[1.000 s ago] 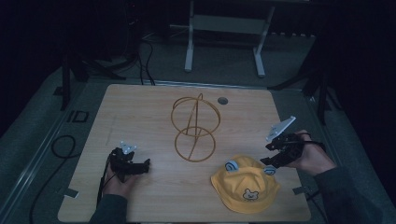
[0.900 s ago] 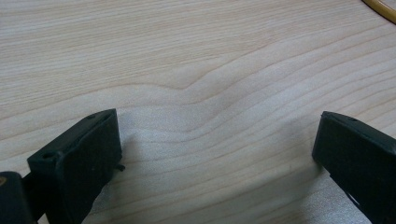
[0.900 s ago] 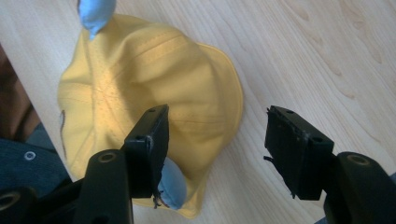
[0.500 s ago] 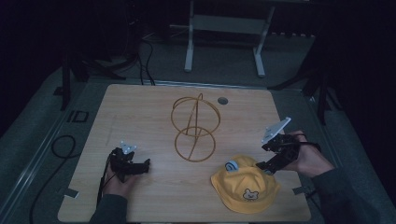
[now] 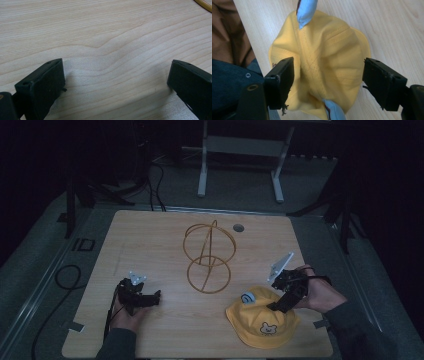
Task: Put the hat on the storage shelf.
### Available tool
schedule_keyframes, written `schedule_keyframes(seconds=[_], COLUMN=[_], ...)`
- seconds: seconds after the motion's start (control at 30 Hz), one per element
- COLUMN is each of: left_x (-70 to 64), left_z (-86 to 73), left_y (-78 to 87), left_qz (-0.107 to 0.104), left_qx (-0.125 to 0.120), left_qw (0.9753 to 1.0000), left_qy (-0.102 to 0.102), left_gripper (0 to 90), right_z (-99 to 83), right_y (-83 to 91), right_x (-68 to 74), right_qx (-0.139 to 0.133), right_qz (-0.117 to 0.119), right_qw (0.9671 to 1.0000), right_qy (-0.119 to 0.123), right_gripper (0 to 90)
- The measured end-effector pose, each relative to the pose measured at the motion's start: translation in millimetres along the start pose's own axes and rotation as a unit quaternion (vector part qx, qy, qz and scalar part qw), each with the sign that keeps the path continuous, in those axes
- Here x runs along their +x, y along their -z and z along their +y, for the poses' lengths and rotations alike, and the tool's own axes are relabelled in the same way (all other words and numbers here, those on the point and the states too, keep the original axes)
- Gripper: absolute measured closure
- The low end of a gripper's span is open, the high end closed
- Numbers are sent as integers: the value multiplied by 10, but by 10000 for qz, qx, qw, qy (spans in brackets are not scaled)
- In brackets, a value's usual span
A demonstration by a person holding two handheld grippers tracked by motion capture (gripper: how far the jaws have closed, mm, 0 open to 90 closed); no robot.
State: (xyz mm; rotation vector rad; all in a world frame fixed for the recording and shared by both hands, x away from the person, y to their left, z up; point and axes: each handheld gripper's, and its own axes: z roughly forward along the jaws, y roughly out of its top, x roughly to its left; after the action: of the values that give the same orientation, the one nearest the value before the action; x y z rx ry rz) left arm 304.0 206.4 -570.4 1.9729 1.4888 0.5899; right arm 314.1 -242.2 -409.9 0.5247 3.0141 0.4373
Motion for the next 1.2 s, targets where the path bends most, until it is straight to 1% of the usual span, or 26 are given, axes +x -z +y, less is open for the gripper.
schedule_keyframes(seconds=[0.13, 0.17, 0.2, 0.23, 0.27, 0.33, 0.43, 0.57, 0.7, 0.87, 0.93, 1.03, 1.1, 1.2], left_x=[0, 0, 0, 0, 1, 0, 0, 0, 1, 1, 1, 1, 1, 1], left_z=[0, 0, 0, 0, 0, 1, 1, 1, 1, 1, 1, 1, 1, 1], left_y=[0, 0, 0, 0, 1, 1, 1, 1, 1, 1, 1, 2, 2, 2], left_qz=[1, -1, 0, 0, -3, -3, -3, -2, -3, -3, -3, -4, -4, -4], left_qx=[0, 0, 1, 1, 8, 7, 7, 7, 8, 8, 11, 12, 11, 11], left_qw=[10000, 10000, 10000, 10000, 10000, 10000, 10000, 10000, 10000, 10000, 10000, 10000, 10000, 10000], left_qy=[1, 0, 0, 0, -2, -1, 0, 0, -2, -2, -5, -4, -1, -1], left_gripper=[12, 12, 12, 12, 12, 12, 12, 12, 12, 12, 12, 12, 12, 12], right_z=[40, 50, 58, 64, 72, 84, 90, 103, 120, 130, 132, 128, 127, 124], right_y=[-97, -121, -144, -163, -174, -176, -158, -115, -56, 28, 64, 112, 140, 177], right_x=[-6, -3, 1, 2, -7, -26, -15, -1, -38, -104, -128, -168, -191, -236], right_qx=[166, 236, 298, 359, 376, 439, 555, 645, 611, 590, 559, 538, 480, 386], right_qz=[169, 222, 290, 380, 466, 657, 592, 528, 543, 547, 491, 478, 401, 397], right_qw=[9997, 9995, 9991, 9986, 9982, 9968, 9967, 9964, 9965, 9967, 9972, 9974, 9980, 9985], right_qy=[15, 44, 56, 47, 21, -99, 18, 138, 148, 122, 93, 64, 66, 0], right_gripper=[330, 367, 423, 507, 553, 679, 745, 759, 759, 759, 759, 759, 760, 760])
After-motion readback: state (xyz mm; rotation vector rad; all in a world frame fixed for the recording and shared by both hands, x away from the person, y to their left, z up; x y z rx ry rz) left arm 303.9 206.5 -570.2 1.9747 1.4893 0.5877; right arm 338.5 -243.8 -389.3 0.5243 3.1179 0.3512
